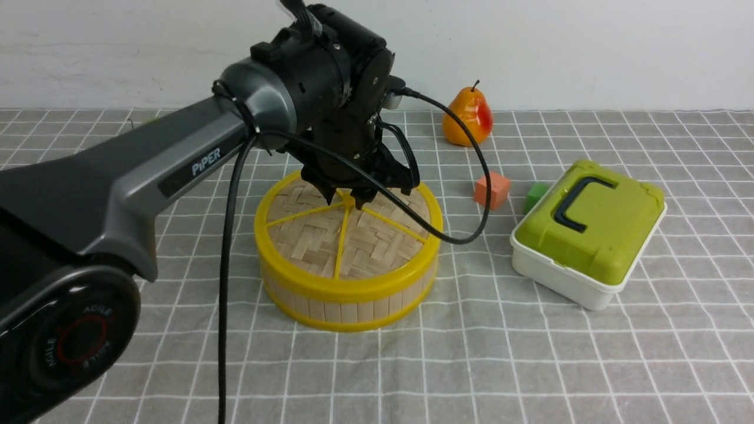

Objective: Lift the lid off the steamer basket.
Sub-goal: Use the left arm to lift the lid of the steamer, then use the left arm to place the steamer lid on the table

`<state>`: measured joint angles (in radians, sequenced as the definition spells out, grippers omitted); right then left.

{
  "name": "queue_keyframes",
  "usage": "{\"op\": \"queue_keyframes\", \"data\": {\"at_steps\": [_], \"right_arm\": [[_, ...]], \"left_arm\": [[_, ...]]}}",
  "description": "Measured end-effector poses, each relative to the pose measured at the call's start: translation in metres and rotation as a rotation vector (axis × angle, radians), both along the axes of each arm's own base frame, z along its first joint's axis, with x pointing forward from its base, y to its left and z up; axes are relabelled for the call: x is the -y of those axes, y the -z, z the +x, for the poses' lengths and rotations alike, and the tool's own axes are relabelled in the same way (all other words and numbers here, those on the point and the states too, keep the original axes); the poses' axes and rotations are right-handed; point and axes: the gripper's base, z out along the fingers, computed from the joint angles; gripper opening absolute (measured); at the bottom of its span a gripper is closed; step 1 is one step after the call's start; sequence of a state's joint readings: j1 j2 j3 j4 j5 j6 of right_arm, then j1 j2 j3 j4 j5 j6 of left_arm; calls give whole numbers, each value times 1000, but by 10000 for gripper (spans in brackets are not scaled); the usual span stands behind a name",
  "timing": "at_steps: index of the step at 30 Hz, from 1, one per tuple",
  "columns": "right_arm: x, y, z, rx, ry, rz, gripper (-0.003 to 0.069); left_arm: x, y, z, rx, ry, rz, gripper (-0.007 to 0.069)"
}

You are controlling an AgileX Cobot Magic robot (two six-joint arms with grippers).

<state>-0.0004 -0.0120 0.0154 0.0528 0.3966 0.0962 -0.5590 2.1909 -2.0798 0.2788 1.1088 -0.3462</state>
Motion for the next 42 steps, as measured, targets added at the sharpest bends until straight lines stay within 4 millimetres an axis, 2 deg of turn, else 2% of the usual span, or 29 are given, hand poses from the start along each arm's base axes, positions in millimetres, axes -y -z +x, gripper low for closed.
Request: {"op": "queue_keyframes", "data": {"at_steps": [5,9,17,20,24,25,26,29,31,33,34,36,39,40,42], "right_arm": [[0,0,0,0,0,0,242],[0,0,0,0,0,0,242],[0,0,0,0,0,0,242],[0,0,0,0,0,0,242],[0,0,0,0,0,0,242],[0,0,0,0,0,0,242],[0,0,0,0,0,0,242],[0,0,0,0,0,0,242],[0,0,0,0,0,0,242],[0,0,0,0,0,0,242],[0,0,0,0,0,0,242],[0,0,0,0,0,0,242],[0,0,0,0,0,0,242],[0,0,0,0,0,0,242],[0,0,0,0,0,0,242]], "left_arm": [[2,5,2,3,-41,-15,213],[2,6,3,3,-58,-22,113],[1,-5,-1,14,-75,-53,110],[-4,-29,-8,60,-75,-72,110],[-21,-89,-29,177,-78,-119,110],[-22,-93,-31,183,-79,-121,110],[-35,-125,-46,249,-86,-134,110],[-61,-173,-71,373,-113,-122,110],[-87,-200,-84,451,-162,-101,110],[-115,-217,-93,490,-232,-70,110],[-118,-218,-94,488,-243,-65,110],[-157,-225,-100,477,-357,-33,110],[-193,-208,-94,412,-459,-2,110],[-195,-208,-94,411,-464,-5,110],[-214,-169,-80,306,-503,-12,110]]}}
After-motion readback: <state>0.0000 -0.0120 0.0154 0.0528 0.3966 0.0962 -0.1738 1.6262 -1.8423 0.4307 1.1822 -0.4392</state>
